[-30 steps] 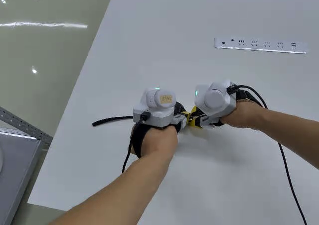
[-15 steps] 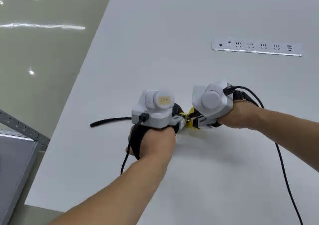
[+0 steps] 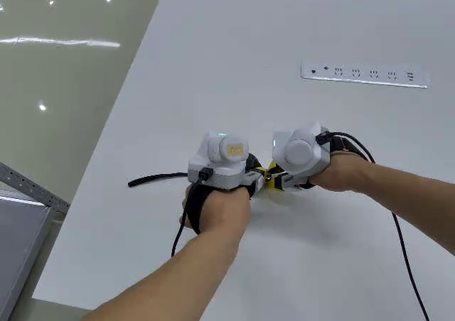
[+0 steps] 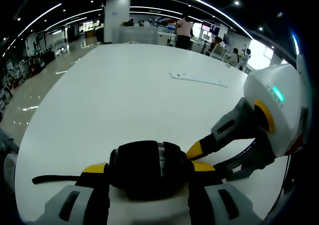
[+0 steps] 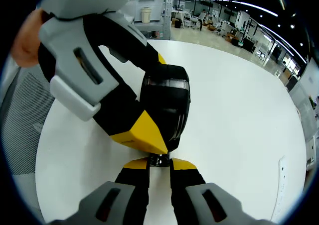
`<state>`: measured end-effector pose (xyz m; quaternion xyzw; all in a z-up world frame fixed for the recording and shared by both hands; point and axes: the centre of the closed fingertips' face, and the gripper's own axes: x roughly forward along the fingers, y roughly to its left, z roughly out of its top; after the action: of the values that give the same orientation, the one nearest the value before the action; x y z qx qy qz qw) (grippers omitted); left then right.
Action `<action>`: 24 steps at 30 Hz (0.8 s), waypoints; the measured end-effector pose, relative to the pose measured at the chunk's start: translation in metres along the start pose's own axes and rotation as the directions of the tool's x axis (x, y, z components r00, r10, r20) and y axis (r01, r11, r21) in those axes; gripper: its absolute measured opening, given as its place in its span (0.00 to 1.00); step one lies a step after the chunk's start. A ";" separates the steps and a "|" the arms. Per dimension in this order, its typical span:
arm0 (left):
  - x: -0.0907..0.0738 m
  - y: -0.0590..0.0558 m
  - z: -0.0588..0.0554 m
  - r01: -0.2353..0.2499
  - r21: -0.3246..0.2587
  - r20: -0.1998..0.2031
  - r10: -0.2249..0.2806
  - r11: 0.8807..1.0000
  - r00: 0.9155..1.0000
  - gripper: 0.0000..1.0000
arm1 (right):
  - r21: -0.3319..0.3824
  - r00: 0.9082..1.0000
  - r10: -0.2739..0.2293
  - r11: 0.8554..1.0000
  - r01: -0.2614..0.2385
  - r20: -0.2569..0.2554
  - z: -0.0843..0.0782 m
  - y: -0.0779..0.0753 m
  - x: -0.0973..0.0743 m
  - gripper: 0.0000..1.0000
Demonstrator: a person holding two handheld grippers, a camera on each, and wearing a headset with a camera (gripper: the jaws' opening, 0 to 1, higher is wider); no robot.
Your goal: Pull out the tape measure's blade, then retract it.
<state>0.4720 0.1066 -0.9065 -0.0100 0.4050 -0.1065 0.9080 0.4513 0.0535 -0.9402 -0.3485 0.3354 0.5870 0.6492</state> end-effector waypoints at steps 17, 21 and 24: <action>-0.001 0.001 0.000 0.020 -0.018 0.013 -0.020 1.000 1.000 0.62 | 0.008 1.000 -0.024 1.000 0.024 -0.017 0.000 0.000 0.001 0.16; -0.002 0.001 -0.001 0.024 -0.021 0.011 -0.024 0.999 1.000 0.62 | 0.020 0.999 -0.038 0.999 0.038 -0.022 0.000 0.000 0.001 0.16; -0.003 0.001 -0.001 0.029 -0.019 0.011 -0.029 0.999 1.000 0.62 | 0.042 0.999 -0.049 0.998 0.050 -0.017 0.000 0.000 0.000 0.16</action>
<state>0.4698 0.1080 -0.9052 -0.0252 0.4008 -0.1157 0.9085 0.4516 0.0538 -0.9403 -0.3476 0.3441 0.5607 0.6681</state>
